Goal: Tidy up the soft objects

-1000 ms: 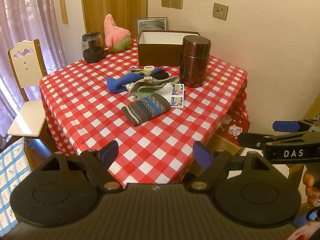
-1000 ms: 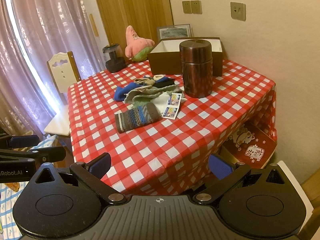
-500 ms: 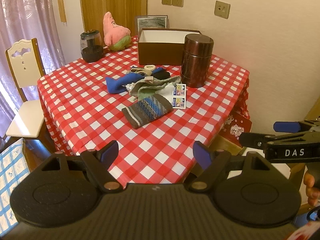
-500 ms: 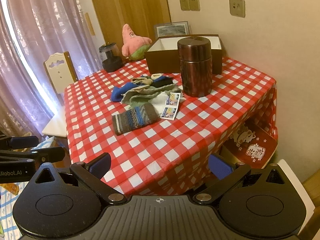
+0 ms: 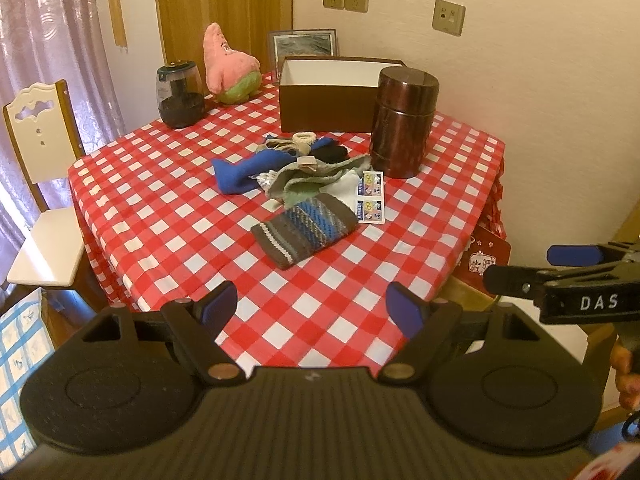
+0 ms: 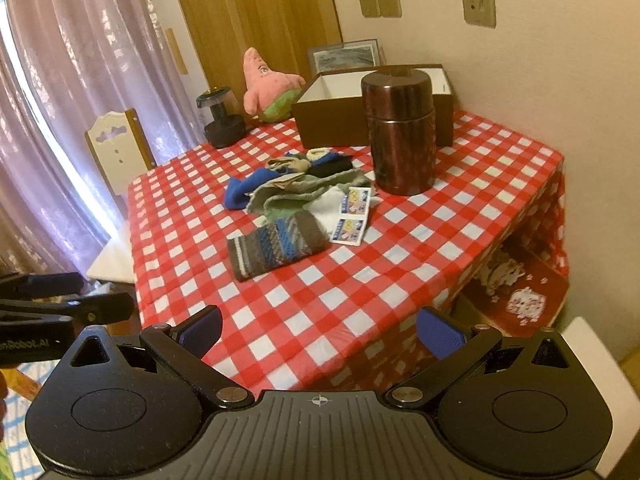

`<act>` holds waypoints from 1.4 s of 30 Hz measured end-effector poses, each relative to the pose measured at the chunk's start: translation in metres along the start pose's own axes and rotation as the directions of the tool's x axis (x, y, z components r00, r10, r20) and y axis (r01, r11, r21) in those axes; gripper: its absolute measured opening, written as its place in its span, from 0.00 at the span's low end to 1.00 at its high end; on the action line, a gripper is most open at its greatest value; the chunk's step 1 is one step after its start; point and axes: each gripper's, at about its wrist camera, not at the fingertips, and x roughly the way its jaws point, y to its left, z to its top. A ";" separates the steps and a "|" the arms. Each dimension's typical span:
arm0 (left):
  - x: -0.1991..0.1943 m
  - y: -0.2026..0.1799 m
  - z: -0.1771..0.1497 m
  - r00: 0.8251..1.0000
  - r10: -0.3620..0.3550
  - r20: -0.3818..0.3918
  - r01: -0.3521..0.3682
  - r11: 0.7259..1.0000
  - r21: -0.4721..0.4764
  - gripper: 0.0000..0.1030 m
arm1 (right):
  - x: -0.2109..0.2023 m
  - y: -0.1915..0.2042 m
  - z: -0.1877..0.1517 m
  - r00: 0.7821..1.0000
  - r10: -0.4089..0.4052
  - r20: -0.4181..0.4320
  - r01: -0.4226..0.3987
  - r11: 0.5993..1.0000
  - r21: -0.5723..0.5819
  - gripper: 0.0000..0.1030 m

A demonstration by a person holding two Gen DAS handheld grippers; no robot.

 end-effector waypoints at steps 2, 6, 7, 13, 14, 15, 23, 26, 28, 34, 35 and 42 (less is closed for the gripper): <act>0.005 0.005 -0.001 1.000 -0.007 -0.002 0.007 1.000 0.003 0.77 | 0.009 0.001 0.003 1.000 -0.003 -0.009 0.003 1.000 0.012 1.00; 0.030 0.020 0.006 1.000 -0.016 -0.013 0.016 1.000 0.006 0.75 | 0.019 0.003 0.000 1.000 0.000 -0.029 0.000 1.000 0.011 1.00; 0.033 0.021 0.005 1.000 -0.016 -0.016 0.016 1.000 0.003 0.75 | 0.021 0.002 0.000 0.999 -0.001 -0.033 0.001 1.000 0.011 1.00; 0.065 0.026 0.009 0.999 -0.027 -0.017 0.027 1.000 0.011 0.72 | 0.040 -0.006 0.005 0.999 -0.004 -0.033 0.004 1.000 -0.013 1.00; 0.071 0.026 0.010 0.999 -0.025 -0.022 0.026 1.000 0.012 0.71 | 0.044 -0.009 0.006 1.000 -0.006 -0.031 0.005 1.000 -0.018 1.00; 0.077 0.025 0.011 0.999 -0.024 -0.026 0.024 1.000 0.013 0.71 | 0.048 -0.012 0.008 0.999 -0.006 -0.032 0.005 1.000 -0.020 1.00; 0.132 0.018 0.028 0.999 0.006 -0.047 -0.006 1.000 -0.003 0.71 | 0.099 -0.041 0.040 0.997 0.044 -0.060 -0.048 0.997 -0.066 0.95; 0.159 0.011 0.037 0.997 0.026 -0.071 -0.028 0.999 -0.018 0.71 | 0.123 -0.057 0.058 0.994 0.070 -0.085 -0.077 0.994 -0.083 0.92; 0.178 0.004 0.042 0.996 0.040 -0.080 -0.040 0.999 -0.003 0.71 | 0.138 -0.069 0.070 0.991 0.093 -0.096 -0.102 0.991 -0.092 0.91; 0.231 -0.013 0.049 0.987 0.094 -0.132 -0.093 0.996 0.009 0.70 | 0.184 -0.101 0.098 0.978 0.130 -0.165 -0.151 0.981 -0.124 0.88; 0.239 -0.015 0.050 0.984 0.104 -0.145 -0.104 0.995 0.007 0.68 | 0.190 -0.106 0.101 0.975 0.135 -0.174 -0.158 0.979 -0.127 0.88; 0.256 -0.023 0.070 0.976 0.152 -0.158 -0.162 0.986 -0.046 0.67 | 0.228 -0.128 0.120 0.954 0.217 -0.208 -0.249 0.958 -0.143 0.84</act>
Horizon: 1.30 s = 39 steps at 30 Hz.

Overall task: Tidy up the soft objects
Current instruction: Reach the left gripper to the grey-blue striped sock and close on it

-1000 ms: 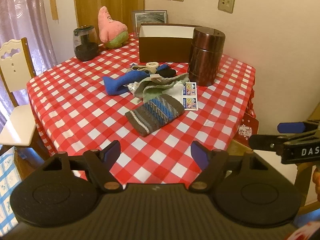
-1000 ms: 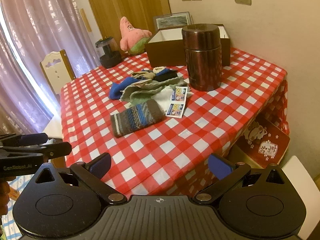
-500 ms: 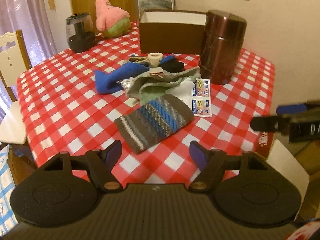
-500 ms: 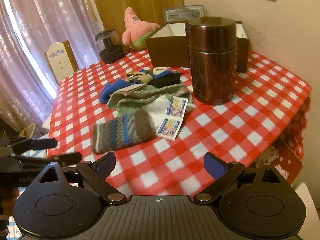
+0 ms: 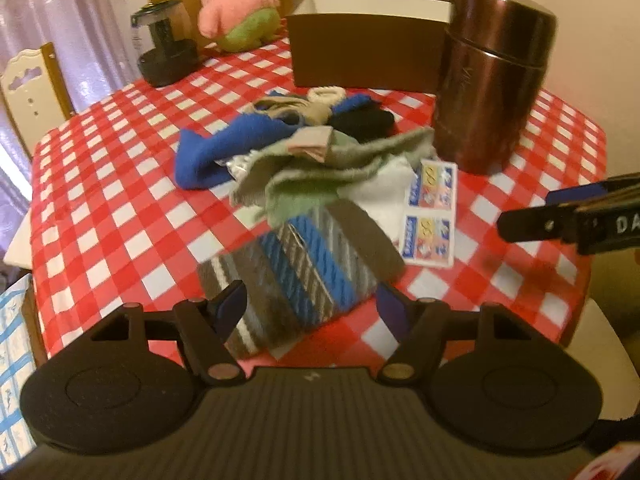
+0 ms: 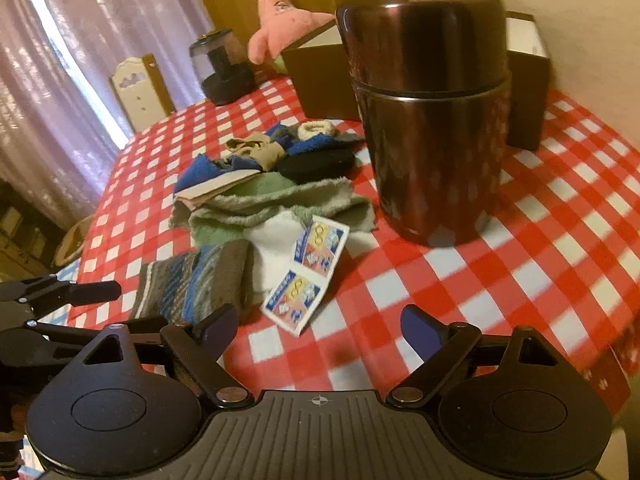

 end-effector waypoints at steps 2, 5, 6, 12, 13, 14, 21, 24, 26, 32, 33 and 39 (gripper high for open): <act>0.003 -0.002 0.005 1.000 0.026 -0.006 -0.026 1.000 -0.017 0.67 | 0.010 -0.004 0.004 1.000 0.030 0.001 -0.030 0.999 -0.017 0.78; 0.010 -0.004 0.009 0.998 0.051 -0.025 -0.052 0.997 -0.048 0.67 | 0.030 -0.011 0.008 0.998 0.066 -0.003 -0.066 0.998 -0.020 0.64; 0.012 -0.004 0.010 0.998 0.056 -0.032 -0.058 0.997 -0.058 0.67 | 0.036 -0.014 0.009 0.997 0.073 -0.005 -0.074 0.997 -0.010 0.60; 0.022 -0.001 0.012 0.996 0.065 -0.061 -0.071 0.993 -0.096 0.67 | 0.066 -0.034 0.006 0.992 0.128 0.016 -0.129 0.987 0.091 0.42; 0.023 0.000 0.013 0.996 0.062 -0.060 -0.067 0.993 -0.096 0.67 | 0.068 -0.034 0.006 0.990 0.135 0.027 -0.137 0.986 0.095 0.41; 0.024 0.001 0.013 0.997 0.059 -0.058 -0.064 0.994 -0.091 0.67 | 0.069 -0.034 0.007 0.989 0.144 0.039 -0.147 0.985 0.095 0.41; 0.030 0.006 0.016 0.998 0.015 -0.057 -0.016 1.000 -0.022 0.67 | 0.074 -0.027 0.006 0.987 0.160 0.027 -0.162 0.983 0.088 0.02; 0.030 0.007 0.015 0.998 -0.008 -0.057 0.009 1.000 0.029 0.67 | 0.065 -0.024 0.004 0.988 0.152 0.041 -0.155 0.983 0.095 0.01; 0.029 0.007 0.013 0.998 -0.019 -0.062 0.024 0.997 0.079 0.67 | 0.054 -0.021 0.004 0.987 0.150 0.055 -0.155 0.984 0.092 0.00; 0.036 -0.002 0.000 0.997 -0.020 -0.078 0.041 0.960 0.277 0.68 | 0.023 -0.014 0.005 0.989 0.116 0.091 -0.125 0.987 0.101 0.00; 0.038 -0.003 -0.002 0.997 -0.015 -0.076 0.038 0.952 0.305 0.68 | 0.019 -0.014 0.005 0.989 0.111 0.095 -0.122 0.986 0.111 0.00; 0.051 -0.010 -0.014 0.999 -0.013 -0.047 0.032 0.895 0.446 0.65 | 0.009 -0.012 0.001 0.992 0.073 0.098 -0.087 0.986 0.146 0.00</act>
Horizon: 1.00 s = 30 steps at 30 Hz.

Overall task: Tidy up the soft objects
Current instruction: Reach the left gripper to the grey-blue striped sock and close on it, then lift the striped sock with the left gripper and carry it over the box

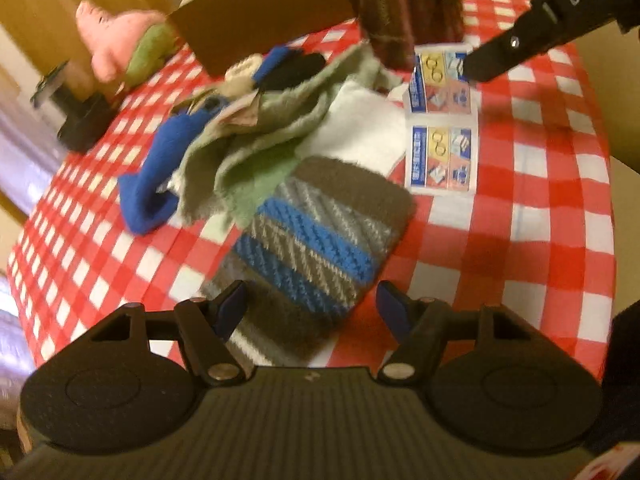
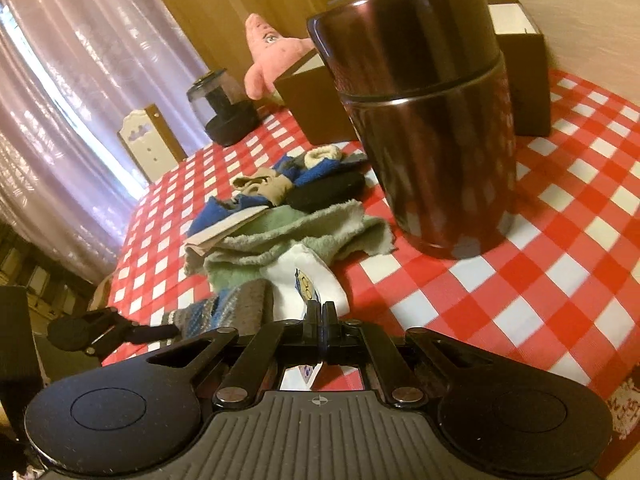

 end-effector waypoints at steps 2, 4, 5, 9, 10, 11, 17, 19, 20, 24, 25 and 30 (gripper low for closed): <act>0.002 0.003 0.001 1.000 -0.019 0.013 0.019 1.000 0.004 0.52 | -0.001 -0.001 -0.004 1.000 -0.002 -0.005 0.002 1.000 0.014 0.00; 0.005 0.009 0.001 0.999 -0.045 0.018 0.045 0.999 -0.017 0.52 | 0.004 -0.001 -0.007 1.000 0.018 -0.015 -0.018 1.000 0.020 0.01; 0.006 0.011 0.002 0.999 -0.052 0.018 0.052 0.998 -0.024 0.52 | 0.007 -0.001 -0.011 1.000 0.007 -0.010 -0.007 1.000 0.023 0.01; 0.007 0.014 0.000 0.997 -0.066 0.028 0.067 0.998 -0.022 0.52 | 0.028 -0.008 -0.022 0.999 0.001 -0.032 0.001 0.999 0.050 0.02; 0.007 0.015 0.001 0.997 -0.070 0.029 0.070 0.997 -0.027 0.51 | 0.033 -0.010 -0.024 0.999 0.010 -0.044 -0.007 0.998 0.067 0.02; 0.008 0.015 0.001 0.997 -0.073 0.029 0.074 0.997 -0.035 0.50 | 0.037 -0.013 -0.027 0.999 0.022 -0.042 -0.018 0.996 0.086 0.03; 0.009 0.019 0.000 0.995 -0.096 0.033 0.098 0.992 -0.079 0.37 | 0.049 -0.022 -0.033 0.998 0.056 -0.007 -0.054 0.986 0.159 0.11; 0.009 0.020 0.001 0.995 -0.096 0.036 0.099 0.991 -0.094 0.25 | 0.051 -0.019 -0.033 0.999 0.054 -0.002 -0.053 0.988 0.142 0.11; 0.009 0.020 0.002 0.996 -0.083 0.035 0.086 0.992 -0.093 0.21 | 0.052 -0.017 -0.032 0.999 0.049 -0.001 -0.048 0.990 0.130 0.11; 0.009 0.023 0.003 0.997 -0.066 0.034 0.069 0.992 -0.104 0.16 | 0.051 -0.013 -0.032 1.000 0.028 -0.013 -0.027 0.995 0.096 0.00; 0.008 0.026 0.003 0.997 -0.072 0.036 0.075 0.990 -0.120 0.15 | 0.048 -0.012 -0.031 1.000 0.028 -0.012 -0.027 0.995 0.091 0.00; -0.002 0.031 0.000 0.996 -0.079 0.047 0.085 0.985 -0.147 0.14 | 0.034 -0.005 -0.025 1.000 0.022 -0.001 -0.022 0.998 0.062 0.00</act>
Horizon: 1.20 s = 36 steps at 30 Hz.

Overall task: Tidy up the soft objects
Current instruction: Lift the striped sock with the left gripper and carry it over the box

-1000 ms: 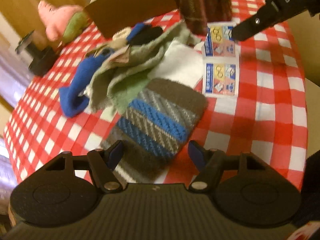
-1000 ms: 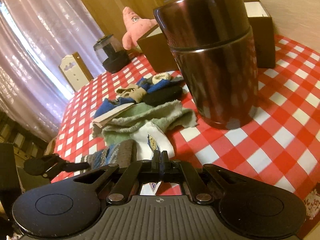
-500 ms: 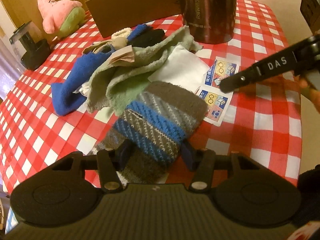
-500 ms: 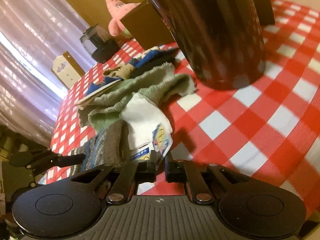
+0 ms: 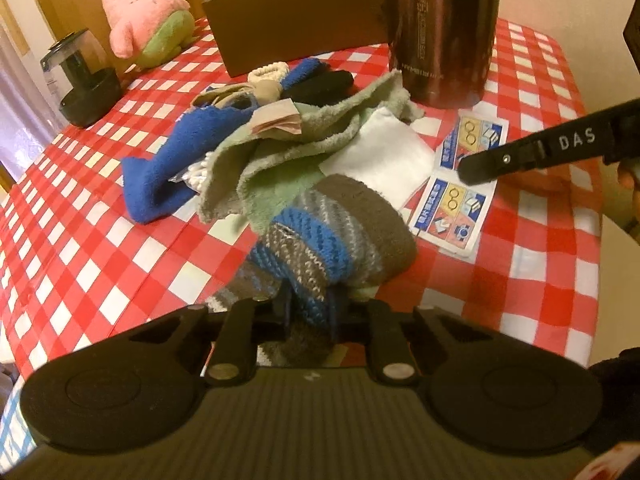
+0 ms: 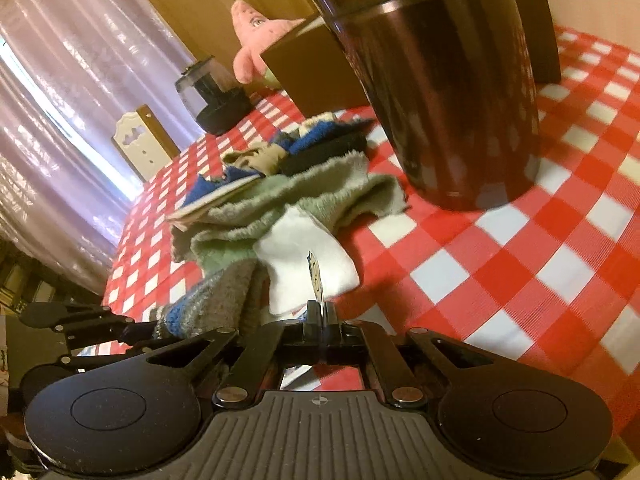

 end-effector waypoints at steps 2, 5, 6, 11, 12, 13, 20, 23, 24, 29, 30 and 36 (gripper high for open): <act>-0.007 0.002 0.000 1.000 -0.005 0.005 0.005 1.000 -0.017 0.14 | -0.008 0.003 0.003 1.000 0.002 0.011 -0.002 1.000 -0.004 0.00; -0.023 0.007 0.001 0.999 -0.017 0.028 0.018 0.999 -0.051 0.14 | -0.019 0.009 0.009 1.000 -0.009 0.022 0.009 1.000 -0.014 0.00; -0.028 0.009 0.002 0.999 -0.022 0.038 0.024 0.998 -0.058 0.14 | -0.023 0.010 0.011 1.000 -0.012 0.024 0.012 1.000 -0.015 0.00; -0.056 0.017 0.009 0.996 -0.030 0.089 0.036 0.997 -0.074 0.14 | -0.042 0.019 0.020 0.999 -0.035 0.037 0.036 0.999 -0.024 0.00; -0.061 0.017 0.011 0.995 -0.034 0.097 0.041 0.996 -0.073 0.14 | -0.047 0.021 0.022 0.998 -0.041 0.042 0.042 0.999 -0.023 0.00; -0.066 0.018 0.013 0.994 -0.039 0.104 0.047 0.996 -0.076 0.14 | -0.051 0.023 0.023 0.998 -0.048 0.046 0.049 0.999 -0.023 0.00; -0.091 0.013 0.029 0.982 -0.102 0.159 0.115 0.990 -0.080 0.14 | -0.079 0.026 0.031 0.993 -0.094 0.066 0.095 0.995 -0.013 0.00; -0.099 0.011 0.038 0.976 -0.117 0.182 0.134 0.987 -0.088 0.14 | -0.092 0.022 0.039 0.992 -0.105 0.072 0.107 0.994 -0.014 0.00; -0.102 0.009 0.042 0.975 -0.116 0.190 0.135 0.987 -0.089 0.14 | -0.096 0.021 0.042 0.991 -0.111 0.074 0.112 0.993 -0.020 0.00; -0.108 0.004 0.064 0.970 -0.092 0.226 0.118 0.987 -0.106 0.14 | -0.115 0.002 0.062 0.986 -0.148 0.081 0.152 0.988 -0.038 0.00; -0.107 0.002 0.068 0.971 -0.087 0.224 0.115 0.987 -0.114 0.14 | -0.119 -0.004 0.067 0.984 -0.157 0.081 0.160 0.986 -0.037 0.00; -0.099 -0.007 0.101 0.968 -0.068 0.241 0.107 0.982 -0.153 0.14 | -0.138 -0.039 0.102 0.973 -0.198 0.123 0.204 0.978 -0.041 0.00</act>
